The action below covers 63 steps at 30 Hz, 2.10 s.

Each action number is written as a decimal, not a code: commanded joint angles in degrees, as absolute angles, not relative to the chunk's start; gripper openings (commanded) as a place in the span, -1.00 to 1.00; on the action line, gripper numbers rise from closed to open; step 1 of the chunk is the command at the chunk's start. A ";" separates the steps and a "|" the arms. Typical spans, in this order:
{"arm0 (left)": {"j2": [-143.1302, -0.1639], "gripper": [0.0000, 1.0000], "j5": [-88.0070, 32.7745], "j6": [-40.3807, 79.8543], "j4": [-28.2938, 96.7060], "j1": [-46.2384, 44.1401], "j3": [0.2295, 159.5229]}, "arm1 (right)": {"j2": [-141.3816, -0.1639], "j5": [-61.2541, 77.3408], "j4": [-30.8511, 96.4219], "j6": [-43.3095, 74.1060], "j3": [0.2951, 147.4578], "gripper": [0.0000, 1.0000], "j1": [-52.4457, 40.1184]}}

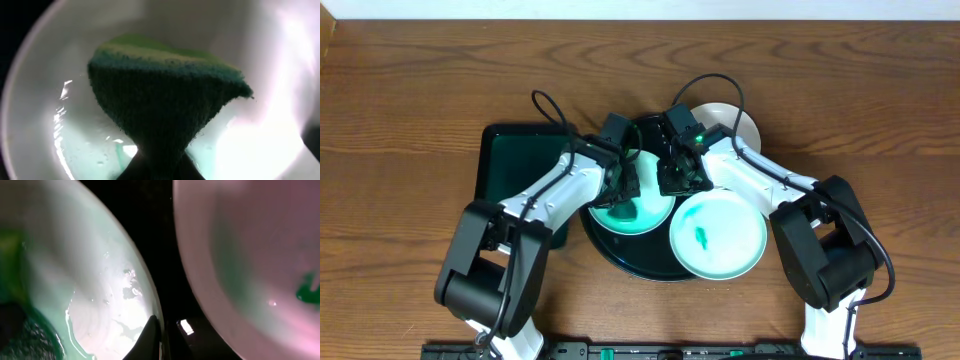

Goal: Clean dirty plates on tray and stack at the side
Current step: 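Scrub the left plate with the sponge while right gripper holds plate, then withdraw the left gripper with sponge toward the green tray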

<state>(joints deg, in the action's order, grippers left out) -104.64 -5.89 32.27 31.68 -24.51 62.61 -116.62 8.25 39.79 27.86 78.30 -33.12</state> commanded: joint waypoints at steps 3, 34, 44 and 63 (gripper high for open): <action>-106.37 -0.86 1.48 35.59 34.92 -23.59 62.13 | -117.36 9.93 39.79 27.18 77.12 -0.97 -33.63; -105.65 -0.85 -8.73 34.54 40.62 -23.73 62.26 | -117.36 10.17 39.42 26.26 76.84 -0.97 -33.63; -105.67 -0.86 -7.25 33.32 35.86 -23.55 62.24 | -117.36 10.26 39.48 26.06 76.82 -0.97 -33.63; -87.07 -0.86 -10.46 20.58 38.13 -12.93 70.30 | -117.34 12.58 39.20 23.07 76.82 -0.98 -33.36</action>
<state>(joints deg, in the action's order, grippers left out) -96.64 -10.07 24.36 36.75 -17.74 65.56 -116.62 10.52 39.16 25.10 77.93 -32.88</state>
